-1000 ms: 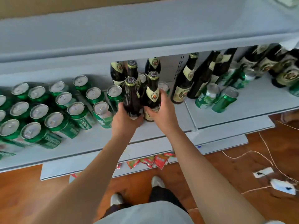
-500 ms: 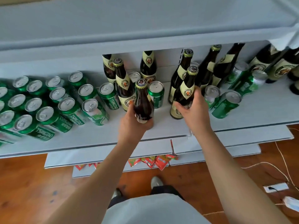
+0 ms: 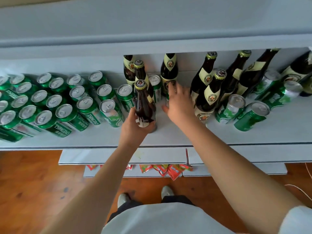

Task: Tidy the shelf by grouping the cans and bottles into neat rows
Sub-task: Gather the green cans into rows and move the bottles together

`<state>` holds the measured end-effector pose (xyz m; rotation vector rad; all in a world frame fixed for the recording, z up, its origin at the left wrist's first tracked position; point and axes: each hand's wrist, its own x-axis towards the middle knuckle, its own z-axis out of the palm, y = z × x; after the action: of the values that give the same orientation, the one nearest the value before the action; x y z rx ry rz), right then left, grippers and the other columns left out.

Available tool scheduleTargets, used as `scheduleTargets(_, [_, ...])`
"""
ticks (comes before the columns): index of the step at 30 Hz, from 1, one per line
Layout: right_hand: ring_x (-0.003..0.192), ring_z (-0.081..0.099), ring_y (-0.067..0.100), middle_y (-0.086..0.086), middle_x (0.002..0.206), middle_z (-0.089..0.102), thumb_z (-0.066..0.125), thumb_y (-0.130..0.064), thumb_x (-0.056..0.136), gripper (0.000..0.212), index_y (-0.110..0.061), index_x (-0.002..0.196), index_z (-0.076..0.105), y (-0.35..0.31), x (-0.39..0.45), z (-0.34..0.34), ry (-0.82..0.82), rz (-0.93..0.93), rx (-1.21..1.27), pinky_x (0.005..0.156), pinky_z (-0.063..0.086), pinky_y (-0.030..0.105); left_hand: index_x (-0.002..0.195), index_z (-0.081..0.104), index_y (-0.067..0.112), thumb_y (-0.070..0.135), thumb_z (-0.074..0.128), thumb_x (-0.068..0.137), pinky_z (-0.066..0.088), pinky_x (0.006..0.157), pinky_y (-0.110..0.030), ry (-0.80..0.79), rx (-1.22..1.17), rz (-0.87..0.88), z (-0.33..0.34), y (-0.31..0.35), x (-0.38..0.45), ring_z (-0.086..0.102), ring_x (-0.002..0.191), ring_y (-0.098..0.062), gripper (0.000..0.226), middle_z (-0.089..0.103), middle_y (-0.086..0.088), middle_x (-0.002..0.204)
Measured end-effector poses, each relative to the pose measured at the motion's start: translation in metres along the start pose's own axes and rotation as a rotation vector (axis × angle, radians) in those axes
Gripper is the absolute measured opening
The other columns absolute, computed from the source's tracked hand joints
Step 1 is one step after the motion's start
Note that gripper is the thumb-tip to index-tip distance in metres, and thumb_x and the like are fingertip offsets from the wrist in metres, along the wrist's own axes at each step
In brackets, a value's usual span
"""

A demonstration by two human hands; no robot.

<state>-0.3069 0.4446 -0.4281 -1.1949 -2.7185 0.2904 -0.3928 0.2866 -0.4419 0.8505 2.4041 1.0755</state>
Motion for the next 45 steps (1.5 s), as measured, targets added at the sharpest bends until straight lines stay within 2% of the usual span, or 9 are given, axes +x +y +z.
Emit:
scheduleTargets(2, [0.131,0.036,0.041,0.015,0.152,0.02,0.069,-0.026,0.087,0.078,-0.019,0.15,0.023,0.001,0.01,0.004,-0.093,0.077,0.061,0.103,0.041,0.047,0.117,0.052,0.025,0.042,0.082,0.073,0.047,0.071,-0.028,-0.012,0.0,-0.016,-0.002,0.0,0.0,0.067,0.088,-0.018,0.055,0.068,0.005,0.112])
scheduleTargets(6, [0.109,0.053,0.037,0.014,0.131,0.038,0.073,-0.013,0.081,0.062,-0.016,0.135,0.041,0.002,-0.011,-0.005,-0.009,0.054,0.108,0.083,0.05,0.039,0.117,0.054,0.022,0.043,0.081,0.075,0.042,0.073,-0.024,-0.006,0.029,0.002,-0.004,0.003,0.0,0.064,0.095,-0.017,0.054,0.069,0.005,0.113])
scheduleTargets(17, [0.098,0.047,0.008,0.0,0.119,0.048,0.083,-0.035,0.072,0.064,-0.023,0.125,0.05,0.037,-0.126,-0.066,0.1,0.116,0.382,0.078,0.038,0.015,0.136,0.054,0.02,0.053,0.073,0.081,0.045,0.081,-0.026,-0.076,0.049,0.033,0.044,0.034,0.013,0.062,0.111,-0.026,0.067,0.068,-0.007,0.12])
scheduleTargets(22, [0.104,0.054,0.012,-0.005,0.114,0.057,0.083,-0.039,0.07,0.062,-0.029,0.122,0.051,0.045,-0.135,-0.09,0.096,0.088,0.445,0.084,0.051,0.029,0.145,0.045,0.018,0.054,0.069,0.084,0.045,0.091,-0.029,-0.202,0.047,-0.016,0.056,0.049,0.025,0.058,0.12,-0.027,0.074,0.064,-0.009,0.129])
scheduleTargets(26, [0.109,0.051,0.01,-0.006,0.119,0.053,0.082,-0.04,0.069,0.066,-0.026,0.126,0.05,0.018,-0.133,-0.096,0.112,-0.017,0.479,0.089,0.049,0.026,0.13,0.058,0.019,0.012,0.052,0.094,0.049,0.091,-0.03,-0.122,-0.175,-0.034,0.021,0.036,-0.001,0.063,0.111,-0.02,0.037,0.068,-0.004,0.118])
scheduleTargets(29, [0.114,0.049,0.009,-0.005,0.125,0.051,0.081,-0.043,0.071,0.072,-0.021,0.13,0.047,-0.024,-0.122,-0.077,0.08,-0.123,0.493,0.089,0.044,0.021,0.124,0.059,0.022,-0.01,0.043,0.079,0.05,0.095,-0.031,-0.085,-0.317,0.076,-0.026,0.0,-0.044,0.059,0.112,-0.007,0.058,0.065,0.003,0.116])
scheduleTargets(34, [0.117,0.051,0.018,-0.002,0.125,0.052,0.083,-0.042,0.07,0.073,-0.02,0.13,0.048,-0.122,-0.097,-0.018,0.012,-0.324,0.508,0.089,0.052,0.034,0.144,0.039,0.019,0.036,0.075,0.078,0.037,0.107,-0.028,-0.018,0.037,0.136,-0.074,-0.069,-0.068,0.039,0.129,-0.012,0.077,0.042,0.004,0.138])
scheduleTargets(38, [0.119,0.05,0.023,0.001,0.129,0.051,0.081,-0.043,0.072,0.074,-0.018,0.133,0.048,-0.201,-0.087,0.011,0.013,-0.414,0.482,0.088,0.051,0.037,0.134,0.05,0.012,0.027,0.071,0.071,0.046,0.098,-0.041,0.286,0.052,-0.035,-0.11,-0.095,-0.053,0.049,0.12,-0.026,0.068,0.054,-0.005,0.127])
scheduleTargets(45, [0.118,0.051,0.025,0.01,0.134,0.048,0.065,-0.037,0.09,0.058,-0.008,0.137,0.047,-0.236,-0.064,0.036,0.055,-0.464,0.434,0.088,0.046,0.027,0.116,0.056,0.027,0.047,0.08,0.066,0.056,0.081,-0.04,0.378,-0.104,-0.222,-0.169,-0.165,-0.031,0.064,0.096,-0.016,0.059,0.067,0.007,0.107])
